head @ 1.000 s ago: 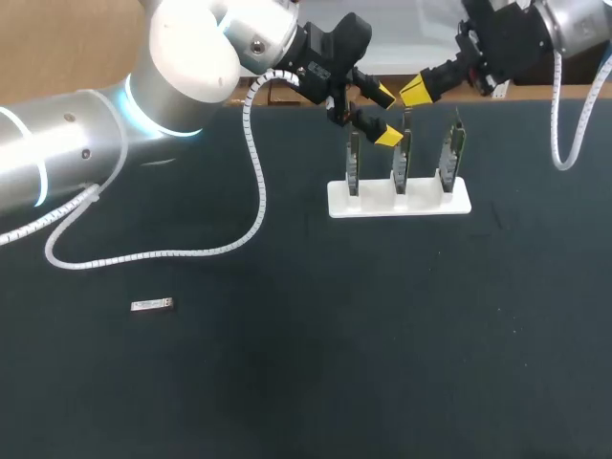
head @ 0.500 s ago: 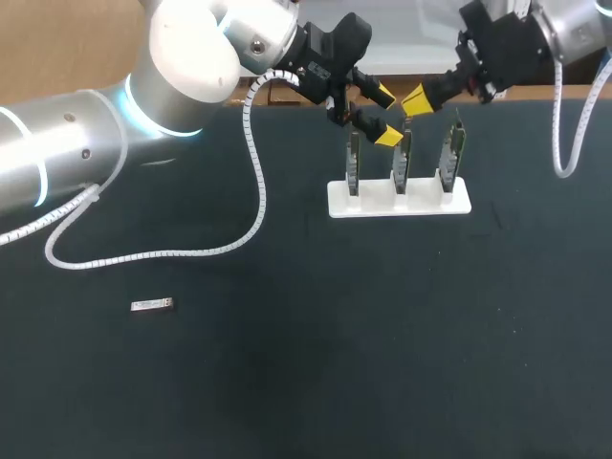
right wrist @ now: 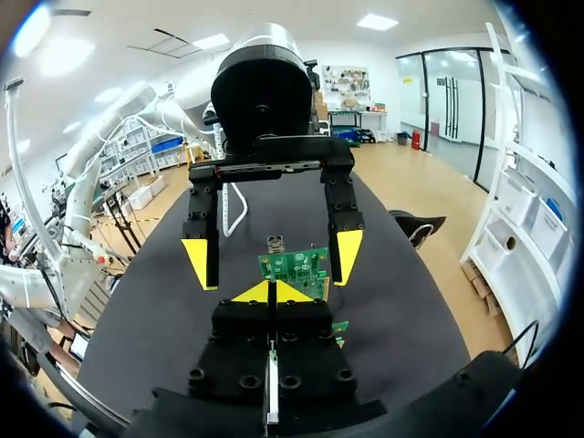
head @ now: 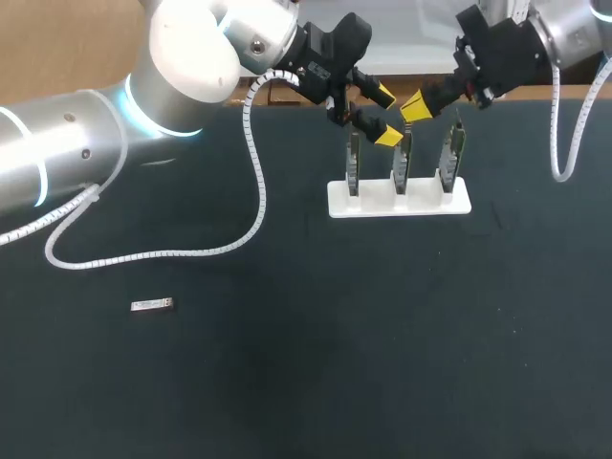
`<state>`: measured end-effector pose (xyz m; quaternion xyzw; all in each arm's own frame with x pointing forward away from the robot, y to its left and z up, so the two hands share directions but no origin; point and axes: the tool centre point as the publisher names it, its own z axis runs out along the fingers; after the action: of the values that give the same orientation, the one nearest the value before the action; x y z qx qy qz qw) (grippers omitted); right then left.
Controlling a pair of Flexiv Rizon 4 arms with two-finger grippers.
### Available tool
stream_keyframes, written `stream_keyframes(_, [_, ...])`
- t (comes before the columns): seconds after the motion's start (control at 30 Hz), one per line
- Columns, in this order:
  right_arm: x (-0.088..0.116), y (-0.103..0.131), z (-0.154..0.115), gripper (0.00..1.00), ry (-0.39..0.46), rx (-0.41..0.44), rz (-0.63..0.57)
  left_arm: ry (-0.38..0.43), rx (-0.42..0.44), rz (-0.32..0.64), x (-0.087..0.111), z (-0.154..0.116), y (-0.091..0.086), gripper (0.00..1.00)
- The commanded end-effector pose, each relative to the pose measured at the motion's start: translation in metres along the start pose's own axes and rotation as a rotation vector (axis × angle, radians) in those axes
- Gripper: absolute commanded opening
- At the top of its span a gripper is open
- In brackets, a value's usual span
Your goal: Pick up the optical module with the left hand, and insert it into the network port with the right hand.
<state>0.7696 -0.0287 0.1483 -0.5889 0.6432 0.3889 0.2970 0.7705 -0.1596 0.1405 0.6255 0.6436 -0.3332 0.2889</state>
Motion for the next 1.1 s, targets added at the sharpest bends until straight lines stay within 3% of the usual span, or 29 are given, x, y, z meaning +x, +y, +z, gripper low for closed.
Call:
stream_keyframes(0.03, [0.003,-0.001,0.002,0.0,0.0,-0.004,0.004,0.004,0.001,-0.002,-0.001,0.001,0.001,1.0])
stream_keyframes(1.1, [0.015,0.001,0.007,0.0,0.011,-0.007,0.041,0.004,0.001,-0.002,-0.001,0.001,0.001,1.0])
